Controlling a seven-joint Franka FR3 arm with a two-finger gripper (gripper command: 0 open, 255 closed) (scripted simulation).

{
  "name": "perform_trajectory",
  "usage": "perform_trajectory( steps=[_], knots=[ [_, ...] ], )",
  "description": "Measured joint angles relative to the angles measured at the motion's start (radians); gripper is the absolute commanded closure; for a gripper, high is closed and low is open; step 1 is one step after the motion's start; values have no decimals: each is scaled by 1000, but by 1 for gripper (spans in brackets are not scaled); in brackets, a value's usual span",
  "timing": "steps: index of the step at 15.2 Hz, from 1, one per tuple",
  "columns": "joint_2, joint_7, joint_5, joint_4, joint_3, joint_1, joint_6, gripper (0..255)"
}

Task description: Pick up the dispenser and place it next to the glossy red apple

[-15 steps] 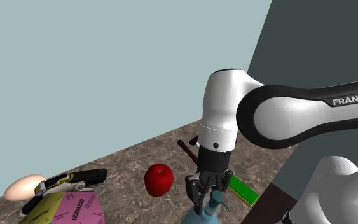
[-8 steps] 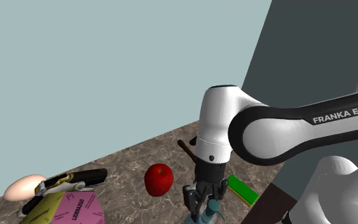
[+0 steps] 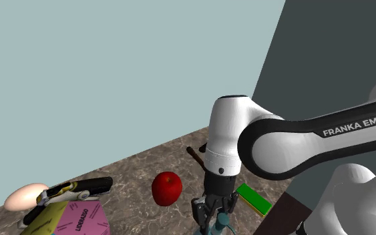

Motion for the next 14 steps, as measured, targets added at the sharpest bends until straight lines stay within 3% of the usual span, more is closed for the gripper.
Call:
perform_trajectory(
  steps=[1, 7, 11, 14],
  knots=[
    [0, 0, 0, 0, 0, 0, 0, 0],
    [0, 0, 0, 0, 0, 0, 0, 0],
    [-50, 2, -32, 50, -48, -13, -106, 0],
    [-50, 8, -45, 78, -57, -20, -135, 0]
  ],
)
